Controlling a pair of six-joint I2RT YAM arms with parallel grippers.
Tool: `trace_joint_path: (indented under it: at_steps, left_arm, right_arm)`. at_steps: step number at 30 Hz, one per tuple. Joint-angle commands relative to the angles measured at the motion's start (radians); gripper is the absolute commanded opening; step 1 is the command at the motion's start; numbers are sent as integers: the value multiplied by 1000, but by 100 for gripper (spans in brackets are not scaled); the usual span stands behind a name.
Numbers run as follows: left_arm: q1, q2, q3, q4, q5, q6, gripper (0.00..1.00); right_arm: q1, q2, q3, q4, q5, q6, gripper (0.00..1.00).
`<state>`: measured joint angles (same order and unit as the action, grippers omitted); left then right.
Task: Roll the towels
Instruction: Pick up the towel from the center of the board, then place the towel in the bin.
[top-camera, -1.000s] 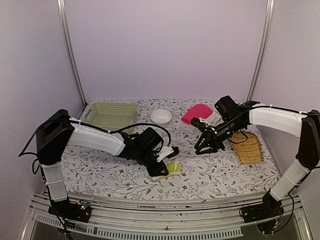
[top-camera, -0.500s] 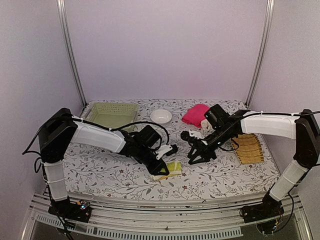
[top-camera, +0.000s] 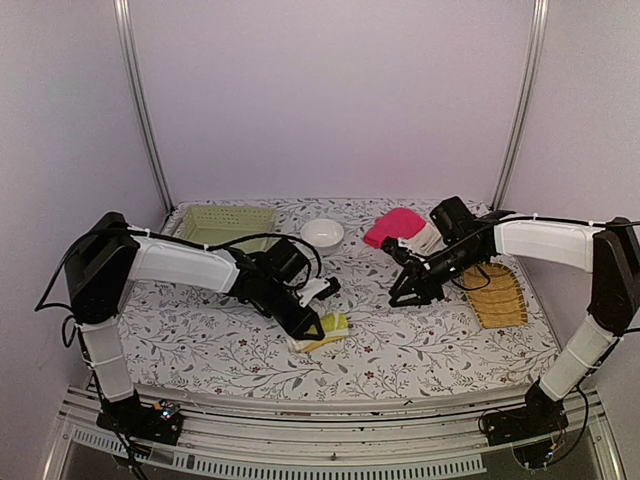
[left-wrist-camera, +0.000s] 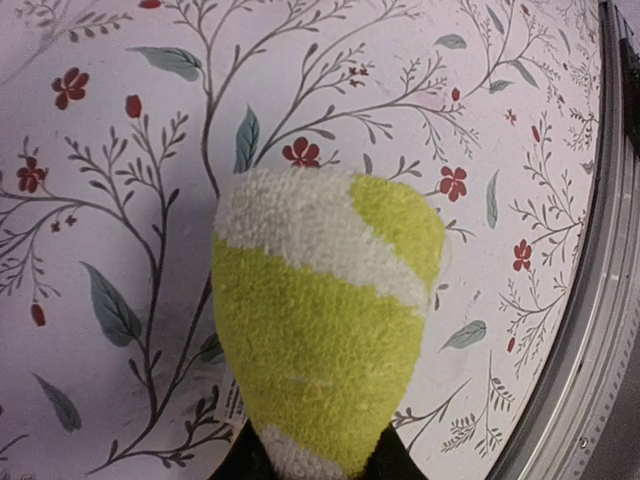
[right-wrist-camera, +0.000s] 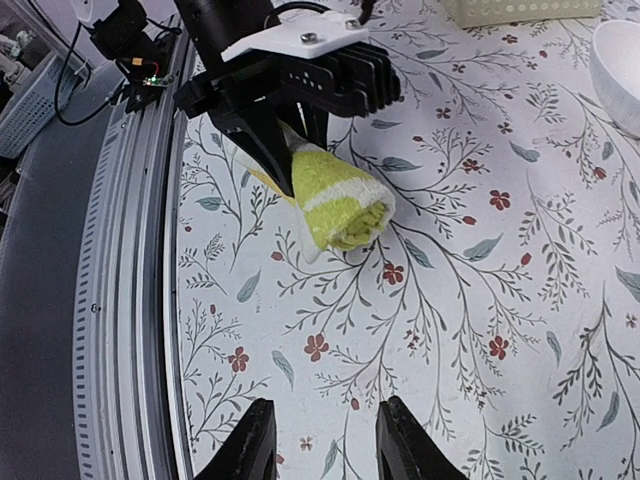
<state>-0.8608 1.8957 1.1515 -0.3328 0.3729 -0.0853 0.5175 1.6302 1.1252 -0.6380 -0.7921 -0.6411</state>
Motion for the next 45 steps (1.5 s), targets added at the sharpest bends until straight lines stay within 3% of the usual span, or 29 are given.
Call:
trace_joint_path:
  at_steps: [1,9,17,31,36,45]
  left_arm:
    - [50,-61,37,-67,-45,-25,0]
    - [123,-114,82,-92,-74,-41,0]
    - [178,-128,164,-145,-152,-33,0]
    - [316,-118,395,-275,-524,-54,0]
    - [380,-56,467,-302,-690,-48,0]
    - [464,145,606,-326,-843,-63,0]
  right_arm:
    - [-62,-41,15,31,-42,59,37]
    - [-136,-28,-16,122,106,141,38]
    - [-150,-47,-42,142,117,147,39]
    - [-151,-43,-47,143,112,140,39]
    - [-150,-41,-49,141,113,138,40]
    - [-150,-29,-48,140,110,139,40]
